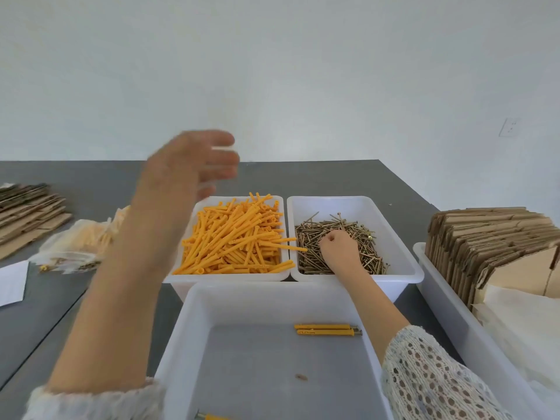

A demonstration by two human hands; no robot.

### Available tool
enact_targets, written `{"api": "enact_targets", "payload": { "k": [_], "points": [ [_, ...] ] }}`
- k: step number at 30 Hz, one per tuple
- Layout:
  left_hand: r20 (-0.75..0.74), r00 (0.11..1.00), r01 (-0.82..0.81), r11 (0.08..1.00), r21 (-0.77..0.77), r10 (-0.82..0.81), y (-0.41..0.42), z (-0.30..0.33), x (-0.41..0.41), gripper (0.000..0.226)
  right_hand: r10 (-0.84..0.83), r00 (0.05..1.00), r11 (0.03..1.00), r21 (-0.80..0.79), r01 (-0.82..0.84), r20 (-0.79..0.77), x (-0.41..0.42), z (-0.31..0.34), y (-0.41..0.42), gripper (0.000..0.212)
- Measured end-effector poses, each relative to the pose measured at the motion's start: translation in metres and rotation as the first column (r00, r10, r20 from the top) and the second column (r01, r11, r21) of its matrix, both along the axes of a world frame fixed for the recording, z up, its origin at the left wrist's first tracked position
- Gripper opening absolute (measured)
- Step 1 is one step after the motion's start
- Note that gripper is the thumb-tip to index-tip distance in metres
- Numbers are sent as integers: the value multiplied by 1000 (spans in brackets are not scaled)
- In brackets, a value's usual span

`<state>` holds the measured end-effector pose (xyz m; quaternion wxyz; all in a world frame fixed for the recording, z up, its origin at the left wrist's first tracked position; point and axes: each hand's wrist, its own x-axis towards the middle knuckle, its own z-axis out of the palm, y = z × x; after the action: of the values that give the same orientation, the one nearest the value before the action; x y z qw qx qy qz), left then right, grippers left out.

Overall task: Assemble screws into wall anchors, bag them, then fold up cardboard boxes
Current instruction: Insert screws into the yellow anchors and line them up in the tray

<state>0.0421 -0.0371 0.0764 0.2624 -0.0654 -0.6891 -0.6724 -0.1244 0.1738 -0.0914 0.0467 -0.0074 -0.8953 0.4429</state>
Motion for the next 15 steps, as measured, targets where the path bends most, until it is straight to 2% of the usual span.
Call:
{"api": "enact_targets", "payload": {
  "k": [3, 5, 8, 9, 10, 12, 15],
  "points": [
    [220, 951, -121, 918, -377, 215, 19, -58, -26, 19, 31, 999, 995, 99, -32, 13, 3, 2, -2, 13],
    [278, 900, -97, 775, -625, 337, 21, -95, -44, 13, 63, 998, 979, 192, -66, 21, 4, 2, -4, 10],
    [301, 800, 18, 480, -877, 520, 23, -131, -62, 29, 85, 995, 937, 336, -98, 53, 6, 2, -6, 17],
    [281, 774, 50, 387, -921, 568, 26, -139, -64, 31, 87, 994, 926, 363, -104, 63, 7, 2, -6, 20],
    [260, 762, 60, 335, -940, 593, 28, -145, -67, 31, 92, 993, 916, 385, -111, 67, 7, 2, -7, 21],
    [215, 760, 17, 313, -950, 613, 32, -154, -70, 28, 106, 992, 898, 421, -127, 74, 7, 2, -7, 22],
    [92, 780, -135, 310, -941, 619, 32, -163, -71, 28, 124, 989, 882, 448, -146, 79, 8, 1, -7, 22]
  ]
}}
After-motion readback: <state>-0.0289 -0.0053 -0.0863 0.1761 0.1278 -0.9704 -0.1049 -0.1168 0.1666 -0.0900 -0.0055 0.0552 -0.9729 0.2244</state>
